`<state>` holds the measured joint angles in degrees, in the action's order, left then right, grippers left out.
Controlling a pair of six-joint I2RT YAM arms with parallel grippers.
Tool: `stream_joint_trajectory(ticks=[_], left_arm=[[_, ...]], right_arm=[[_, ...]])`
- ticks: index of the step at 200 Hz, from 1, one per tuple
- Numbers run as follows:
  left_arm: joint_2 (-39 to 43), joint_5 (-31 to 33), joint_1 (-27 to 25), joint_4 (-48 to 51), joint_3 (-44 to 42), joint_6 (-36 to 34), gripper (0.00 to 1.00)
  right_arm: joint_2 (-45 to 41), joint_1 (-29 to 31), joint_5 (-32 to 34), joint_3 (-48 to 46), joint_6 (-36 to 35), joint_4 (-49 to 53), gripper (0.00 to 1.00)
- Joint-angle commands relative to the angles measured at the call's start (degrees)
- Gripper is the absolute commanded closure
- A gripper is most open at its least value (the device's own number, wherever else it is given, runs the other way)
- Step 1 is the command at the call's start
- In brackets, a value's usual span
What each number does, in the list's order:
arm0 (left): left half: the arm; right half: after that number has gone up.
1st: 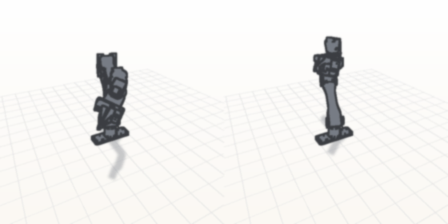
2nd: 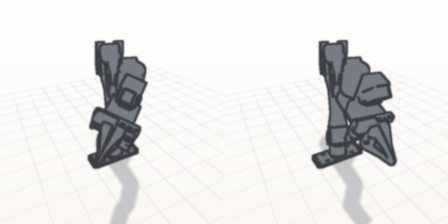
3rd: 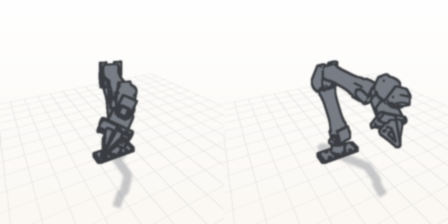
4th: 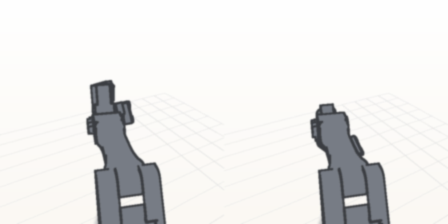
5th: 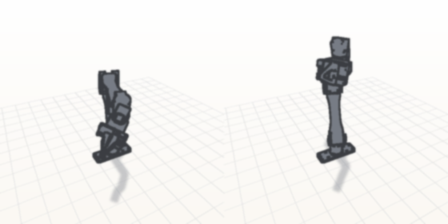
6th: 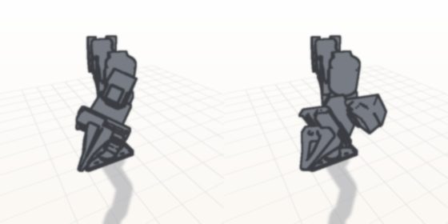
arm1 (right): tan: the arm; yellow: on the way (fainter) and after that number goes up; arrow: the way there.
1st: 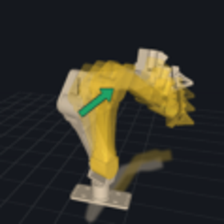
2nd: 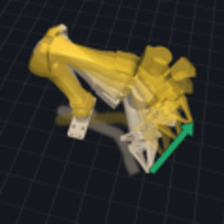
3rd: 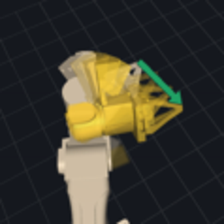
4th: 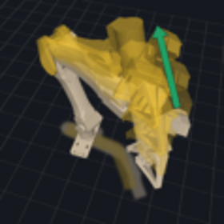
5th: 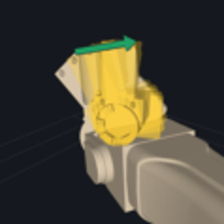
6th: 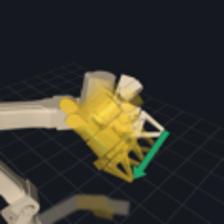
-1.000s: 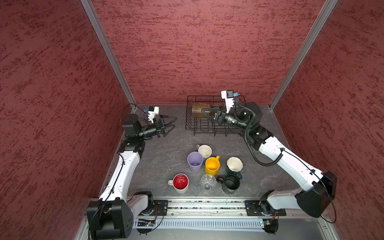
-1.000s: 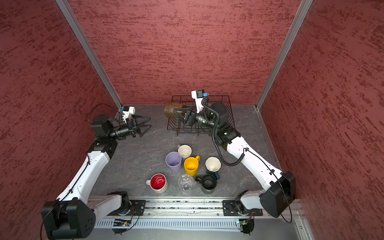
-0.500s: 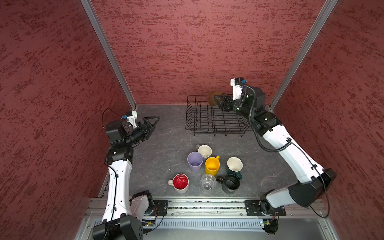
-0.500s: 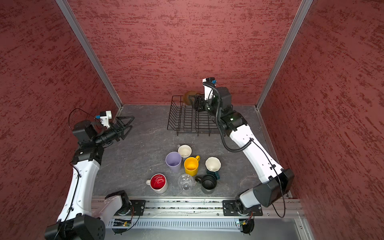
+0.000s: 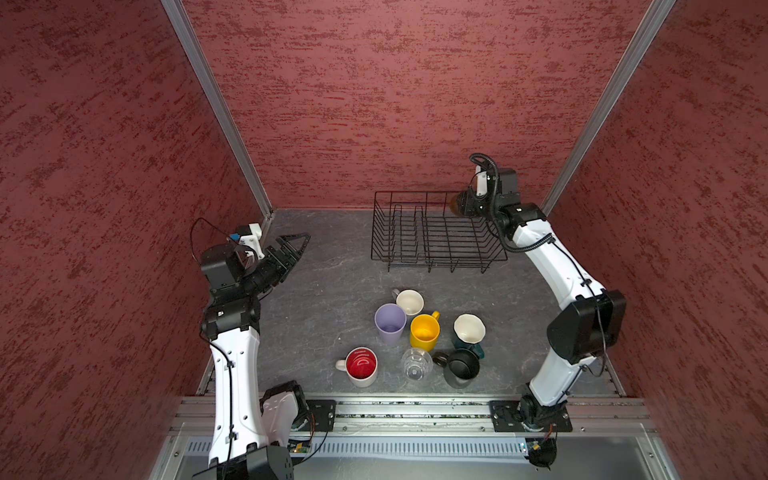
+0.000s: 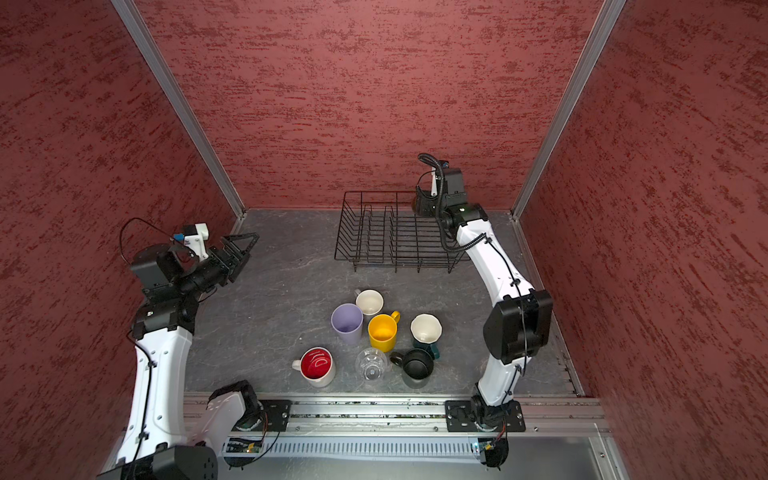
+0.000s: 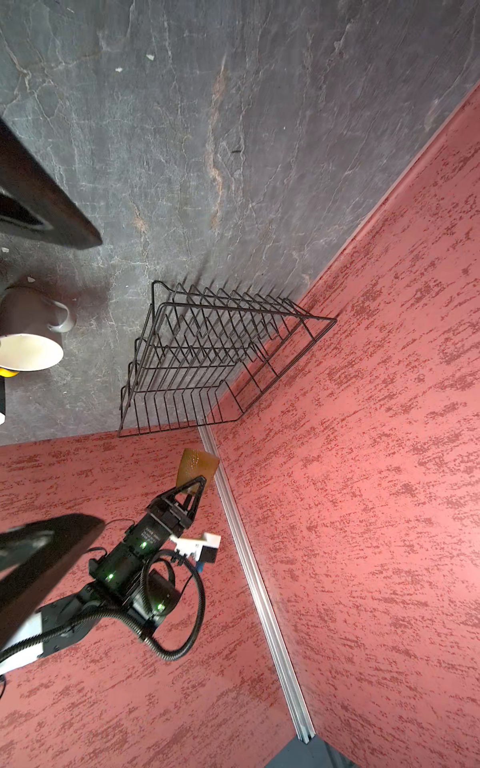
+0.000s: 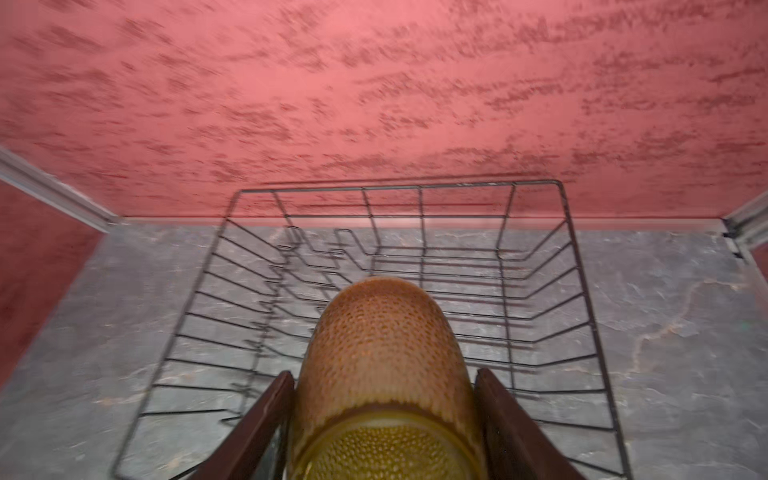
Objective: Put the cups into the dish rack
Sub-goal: 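Carry the gold cup over the rack with the right gripper while the left withdraws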
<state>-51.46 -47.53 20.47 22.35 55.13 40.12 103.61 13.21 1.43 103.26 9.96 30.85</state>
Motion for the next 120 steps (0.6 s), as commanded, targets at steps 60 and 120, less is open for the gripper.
stream_joint_trajectory(ticks=[60,120], left_arm=[[0.74,1.22,0.36,3.07,3.94,-2.19,0.00],[0.84,1.14,0.41,2.96,3.22,-1.97,0.00]], right_arm=[[18.39,-4.44,6.43,15.07,-4.14,1.09,0.81],[33.22,-5.32,10.48,30.25,-5.39,4.78,0.82]])
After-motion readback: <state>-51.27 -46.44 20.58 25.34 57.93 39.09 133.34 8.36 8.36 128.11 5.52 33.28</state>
